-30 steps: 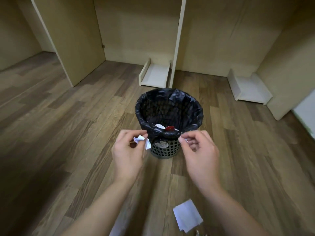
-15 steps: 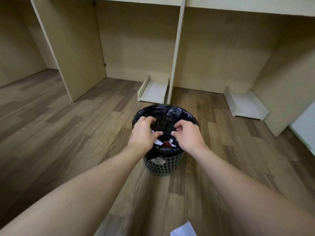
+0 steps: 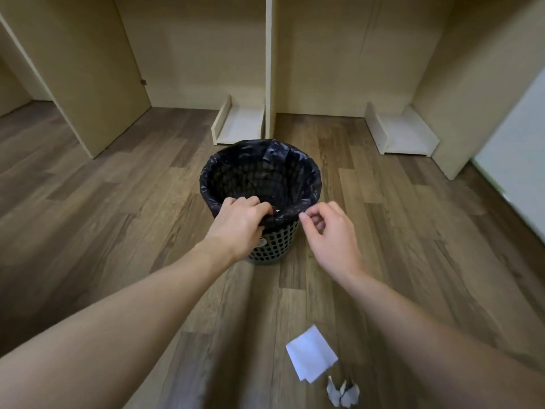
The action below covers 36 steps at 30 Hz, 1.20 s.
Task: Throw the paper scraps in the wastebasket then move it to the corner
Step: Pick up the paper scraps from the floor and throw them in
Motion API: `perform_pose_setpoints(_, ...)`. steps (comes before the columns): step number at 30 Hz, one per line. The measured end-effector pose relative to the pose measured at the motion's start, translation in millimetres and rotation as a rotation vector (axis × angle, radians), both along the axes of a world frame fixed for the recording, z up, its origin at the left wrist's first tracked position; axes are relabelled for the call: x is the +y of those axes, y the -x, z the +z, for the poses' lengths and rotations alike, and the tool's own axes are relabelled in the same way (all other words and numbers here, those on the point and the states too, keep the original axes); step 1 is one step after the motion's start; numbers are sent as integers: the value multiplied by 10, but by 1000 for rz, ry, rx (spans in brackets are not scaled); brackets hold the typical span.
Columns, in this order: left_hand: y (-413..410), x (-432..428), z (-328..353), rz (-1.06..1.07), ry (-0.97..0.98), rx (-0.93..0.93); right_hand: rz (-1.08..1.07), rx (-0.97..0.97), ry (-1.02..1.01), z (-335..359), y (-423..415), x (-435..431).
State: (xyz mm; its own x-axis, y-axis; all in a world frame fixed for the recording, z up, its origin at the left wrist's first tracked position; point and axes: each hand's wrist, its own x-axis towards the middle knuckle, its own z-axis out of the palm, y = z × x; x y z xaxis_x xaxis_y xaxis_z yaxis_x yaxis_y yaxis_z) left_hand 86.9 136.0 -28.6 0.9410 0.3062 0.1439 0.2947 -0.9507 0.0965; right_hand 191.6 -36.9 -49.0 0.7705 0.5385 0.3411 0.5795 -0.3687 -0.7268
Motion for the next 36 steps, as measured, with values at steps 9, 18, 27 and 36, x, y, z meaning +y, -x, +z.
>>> perform_pose_setpoints(9,456,-385,-112,-173,167,-135,216,222,933,-1079,391,-733)
perform_pose_setpoints(18,891,-776,-243,-243,231,-186,140,567,1031,-1666,566,-1063)
perform_pose_setpoints(27,1217,-1260,-561,-644,-41,-236,99,756,847,-1706,569,-1157)
perform_pose_setpoints(36,945,-1544,-1349,-412,198,213,-234,831,298,-928,76,-1492)
